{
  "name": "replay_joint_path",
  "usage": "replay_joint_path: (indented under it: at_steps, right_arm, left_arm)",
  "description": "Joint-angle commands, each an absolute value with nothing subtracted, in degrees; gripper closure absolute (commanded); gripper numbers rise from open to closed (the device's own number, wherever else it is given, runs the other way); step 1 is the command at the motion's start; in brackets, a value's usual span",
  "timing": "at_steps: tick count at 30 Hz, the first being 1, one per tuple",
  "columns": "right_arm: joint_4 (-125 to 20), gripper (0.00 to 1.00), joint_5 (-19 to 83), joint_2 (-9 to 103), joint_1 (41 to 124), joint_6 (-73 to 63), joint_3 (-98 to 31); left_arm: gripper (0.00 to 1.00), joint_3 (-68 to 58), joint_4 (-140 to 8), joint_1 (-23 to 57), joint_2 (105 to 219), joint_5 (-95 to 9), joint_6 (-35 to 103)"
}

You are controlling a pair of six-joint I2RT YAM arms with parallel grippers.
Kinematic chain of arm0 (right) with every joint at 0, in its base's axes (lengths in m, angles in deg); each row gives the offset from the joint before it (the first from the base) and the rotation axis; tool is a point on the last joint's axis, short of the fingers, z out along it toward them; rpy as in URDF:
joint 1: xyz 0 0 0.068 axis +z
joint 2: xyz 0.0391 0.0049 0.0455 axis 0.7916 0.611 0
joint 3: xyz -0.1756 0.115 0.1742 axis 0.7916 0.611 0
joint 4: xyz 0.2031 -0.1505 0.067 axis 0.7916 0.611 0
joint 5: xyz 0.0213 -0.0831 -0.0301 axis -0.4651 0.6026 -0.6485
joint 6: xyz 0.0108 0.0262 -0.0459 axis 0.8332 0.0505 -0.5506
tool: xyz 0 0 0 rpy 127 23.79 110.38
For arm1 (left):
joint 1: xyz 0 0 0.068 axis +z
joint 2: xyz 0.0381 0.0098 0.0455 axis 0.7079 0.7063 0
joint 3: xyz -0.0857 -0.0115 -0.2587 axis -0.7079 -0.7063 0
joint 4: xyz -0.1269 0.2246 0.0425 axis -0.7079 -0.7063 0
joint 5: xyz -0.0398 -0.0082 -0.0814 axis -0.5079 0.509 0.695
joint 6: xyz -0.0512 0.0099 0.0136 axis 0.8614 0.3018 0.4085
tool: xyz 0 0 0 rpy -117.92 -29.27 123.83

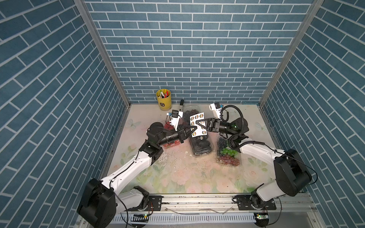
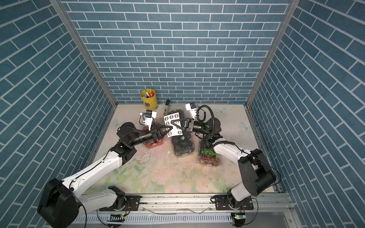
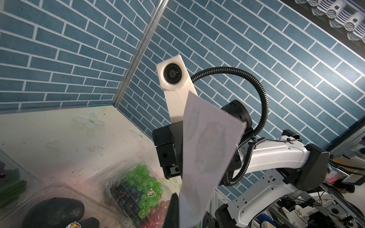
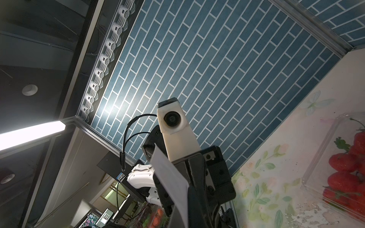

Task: Label fruit boxes
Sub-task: Adjust the label sticker.

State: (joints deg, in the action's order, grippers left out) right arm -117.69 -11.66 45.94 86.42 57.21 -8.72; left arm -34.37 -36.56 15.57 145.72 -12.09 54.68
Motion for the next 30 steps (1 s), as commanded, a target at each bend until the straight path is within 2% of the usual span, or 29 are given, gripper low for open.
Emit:
replay_joint_path:
  at_steps: [1,6,14,20,26,30]
  right_arm:
    - [-122.0,1.0,-14.2,46.0,86.7,59.9,-8.0]
    - [-119.7,1.0,-12.8,45.0,86.4,58.1,-7.7]
    - [-119.7,1.0,-11.0,44.8,86.4,57.7,-8.1]
    - [-120.7,1.0,-11.4,44.9,86.4,58.3,-7.7]
    - [-122.6,1.0,-11.8,44.9,86.5,59.4,-7.7]
    - [-123.6,1.0,-11.9,45.0,86.5,60.1,-7.7]
  left_arm:
    - [0.99,-33.2,-37.0,17.4,145.1,-16.1,54.4]
    - [0.87,-34.5,-34.3,17.8,144.3,-15.0,56.2]
    - [0.82,-37.6,-27.5,18.5,143.5,-15.0,60.8]
    - [0.81,-37.0,-23.7,18.5,145.2,-13.8,63.5]
    - [0.86,-36.5,-23.8,18.5,147.3,-13.8,63.1]
    - [0.87,-36.7,-23.7,18.5,148.5,-13.9,62.7]
